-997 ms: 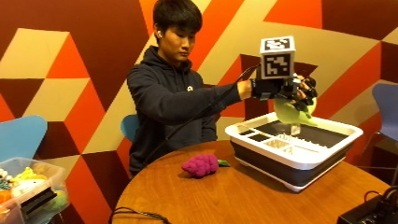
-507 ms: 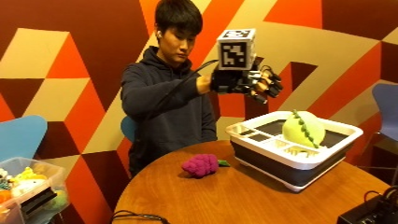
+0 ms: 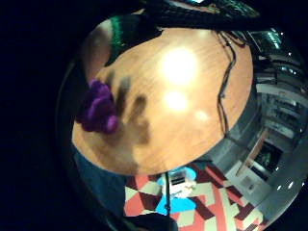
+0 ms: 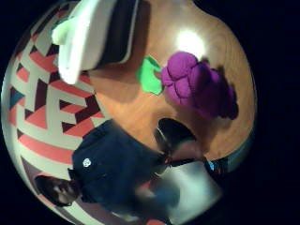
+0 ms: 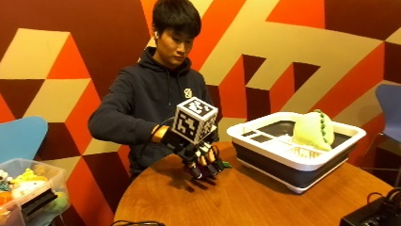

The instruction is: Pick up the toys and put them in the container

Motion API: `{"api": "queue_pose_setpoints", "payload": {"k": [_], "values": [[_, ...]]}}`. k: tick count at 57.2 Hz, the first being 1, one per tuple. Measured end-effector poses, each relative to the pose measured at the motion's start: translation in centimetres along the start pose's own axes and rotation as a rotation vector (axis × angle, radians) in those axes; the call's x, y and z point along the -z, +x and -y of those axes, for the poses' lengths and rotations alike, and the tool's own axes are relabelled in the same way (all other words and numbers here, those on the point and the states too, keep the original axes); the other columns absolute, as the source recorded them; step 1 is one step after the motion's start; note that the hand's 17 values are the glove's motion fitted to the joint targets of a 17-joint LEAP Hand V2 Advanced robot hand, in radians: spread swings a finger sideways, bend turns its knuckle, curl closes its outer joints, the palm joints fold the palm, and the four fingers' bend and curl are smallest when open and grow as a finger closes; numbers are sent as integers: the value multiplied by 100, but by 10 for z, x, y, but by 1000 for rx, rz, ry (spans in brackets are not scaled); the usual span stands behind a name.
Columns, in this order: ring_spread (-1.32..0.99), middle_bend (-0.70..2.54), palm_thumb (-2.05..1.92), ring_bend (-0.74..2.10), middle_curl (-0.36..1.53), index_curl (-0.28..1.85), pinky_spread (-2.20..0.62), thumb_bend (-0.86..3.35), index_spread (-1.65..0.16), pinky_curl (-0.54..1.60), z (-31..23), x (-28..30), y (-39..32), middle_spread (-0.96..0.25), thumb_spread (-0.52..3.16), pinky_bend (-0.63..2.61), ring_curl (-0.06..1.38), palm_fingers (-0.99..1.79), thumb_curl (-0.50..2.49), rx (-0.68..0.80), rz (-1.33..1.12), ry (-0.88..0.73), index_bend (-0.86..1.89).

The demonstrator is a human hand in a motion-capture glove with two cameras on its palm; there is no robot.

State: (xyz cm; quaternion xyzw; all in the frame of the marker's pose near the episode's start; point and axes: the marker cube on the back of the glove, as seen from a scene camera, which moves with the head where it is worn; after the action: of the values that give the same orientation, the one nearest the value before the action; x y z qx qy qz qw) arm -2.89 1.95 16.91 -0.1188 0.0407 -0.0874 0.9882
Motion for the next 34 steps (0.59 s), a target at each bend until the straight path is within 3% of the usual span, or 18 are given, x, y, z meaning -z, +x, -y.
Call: {"api": "queue_pose_setpoints", "payload": {"k": [4, 11, 20, 34], "values": [[2, 14, 29, 12, 40, 38, 5, -1, -15, 31, 7, -18, 0, 5, 124, 75, 25, -13, 38, 5, -42, 14, 26], [2, 26, 41, 9, 42, 51, 5, 5, -14, 25, 15, -26, 3, 2, 130, 55, 18, 15, 41, 51, -28, 97, 75], [-3, 58, 57, 13, 52, 63, 3, 11, -13, 23, 16, -6, 17, -8, 125, 44, 13, 29, 50, 61, 41, 195, 93], [-14, 66, 66, 19, 58, 76, 0, 11, -11, 26, -7, 67, 43, -22, 110, 45, 13, 27, 62, -7, 140, 361, 109]]}}
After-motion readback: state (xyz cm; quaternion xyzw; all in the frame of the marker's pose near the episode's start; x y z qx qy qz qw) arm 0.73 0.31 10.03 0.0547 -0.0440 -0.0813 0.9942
